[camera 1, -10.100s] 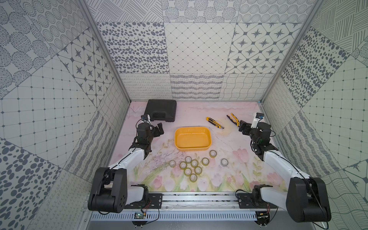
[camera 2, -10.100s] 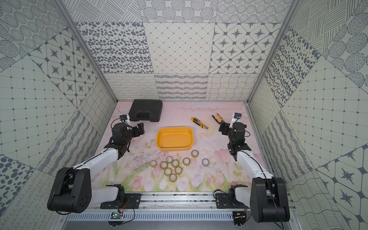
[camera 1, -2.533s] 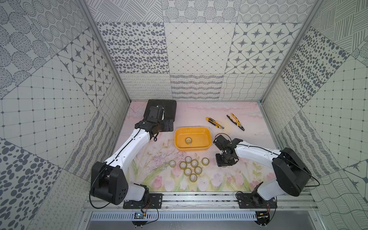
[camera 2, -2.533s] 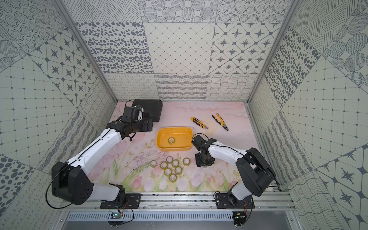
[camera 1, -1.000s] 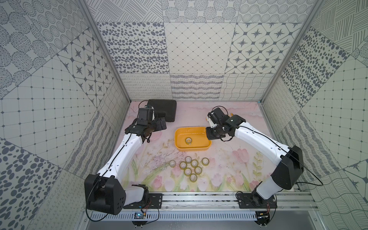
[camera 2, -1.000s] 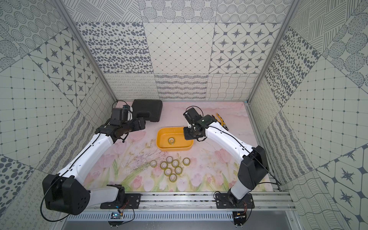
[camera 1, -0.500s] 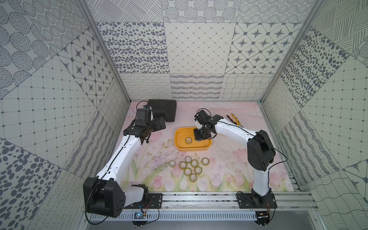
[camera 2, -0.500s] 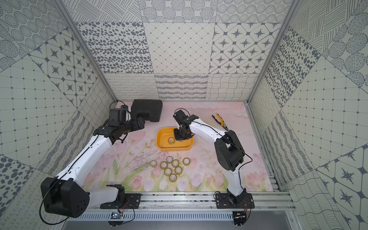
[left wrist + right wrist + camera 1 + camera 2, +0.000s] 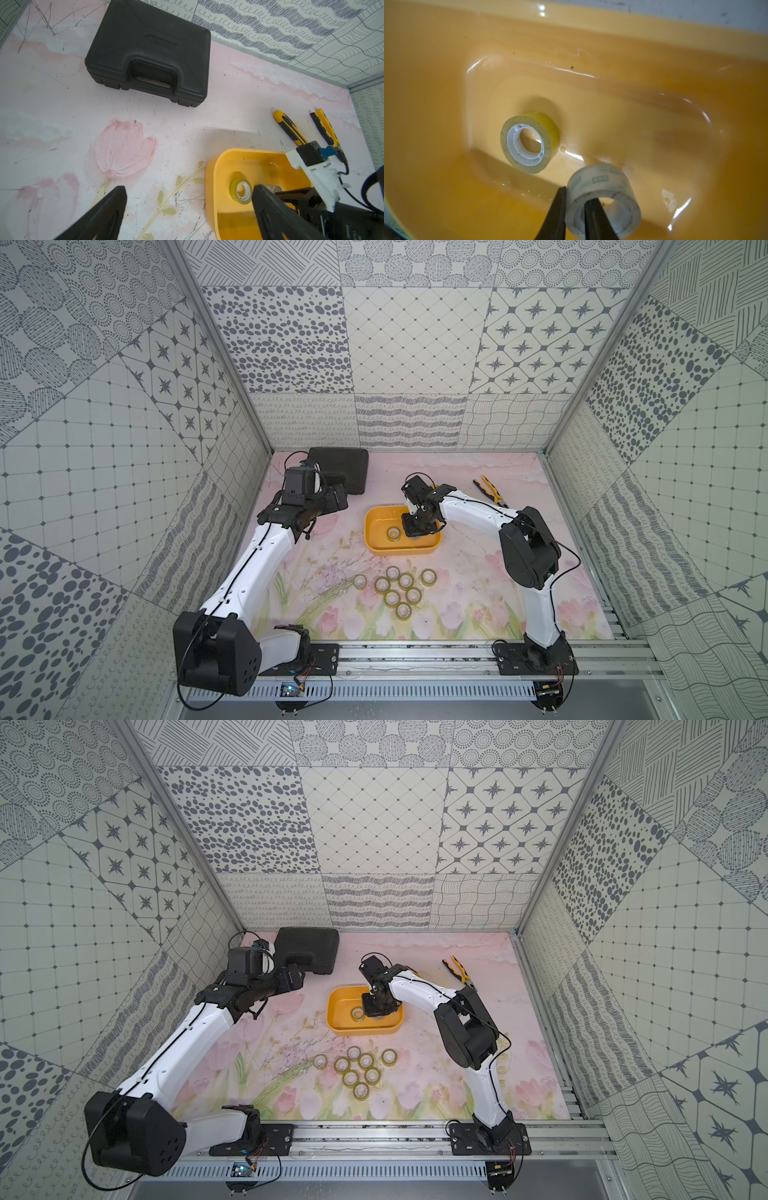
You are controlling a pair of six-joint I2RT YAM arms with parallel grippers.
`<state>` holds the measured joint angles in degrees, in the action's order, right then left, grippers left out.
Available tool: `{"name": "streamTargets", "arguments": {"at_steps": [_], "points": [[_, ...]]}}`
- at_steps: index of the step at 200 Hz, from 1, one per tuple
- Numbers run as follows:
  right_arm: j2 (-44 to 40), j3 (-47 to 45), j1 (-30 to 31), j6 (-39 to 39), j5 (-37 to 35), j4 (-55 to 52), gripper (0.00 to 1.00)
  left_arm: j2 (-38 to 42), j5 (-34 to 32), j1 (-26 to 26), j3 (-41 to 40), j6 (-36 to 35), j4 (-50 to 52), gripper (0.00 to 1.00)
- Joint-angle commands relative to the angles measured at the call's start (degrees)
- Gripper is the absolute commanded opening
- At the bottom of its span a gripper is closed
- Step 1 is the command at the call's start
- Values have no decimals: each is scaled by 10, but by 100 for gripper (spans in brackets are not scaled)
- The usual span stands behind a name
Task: Put the transparent tape into the storage box
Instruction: Place the tape in the storage box.
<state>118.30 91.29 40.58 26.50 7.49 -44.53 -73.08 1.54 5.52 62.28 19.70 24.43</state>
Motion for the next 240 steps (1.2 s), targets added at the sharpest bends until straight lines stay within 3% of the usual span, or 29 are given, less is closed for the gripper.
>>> {"name": "streamTargets", "arguments": {"at_steps": [1, 41, 79, 151, 214, 240], "points": [[6, -8, 13, 7, 15, 28, 25, -9, 29, -1, -1, 11, -23, 99], [13, 7, 23, 10, 50, 34, 36, -20, 30, -1, -1, 8, -24, 99], [-44, -9, 21, 4, 7, 33, 45, -23, 32, -1, -1, 5, -25, 99], [-191, -83, 21, -37, -52, 36, 46, -42, 27, 40, 3, -10, -19, 99], [-345, -236, 20, -80, -183, 75, 46, -83, 46, 66, 25, -6, -3, 99], [-398, -294, 16, -64, -183, 79, 46, -75, 32, 71, 24, -12, -2, 99]]}}
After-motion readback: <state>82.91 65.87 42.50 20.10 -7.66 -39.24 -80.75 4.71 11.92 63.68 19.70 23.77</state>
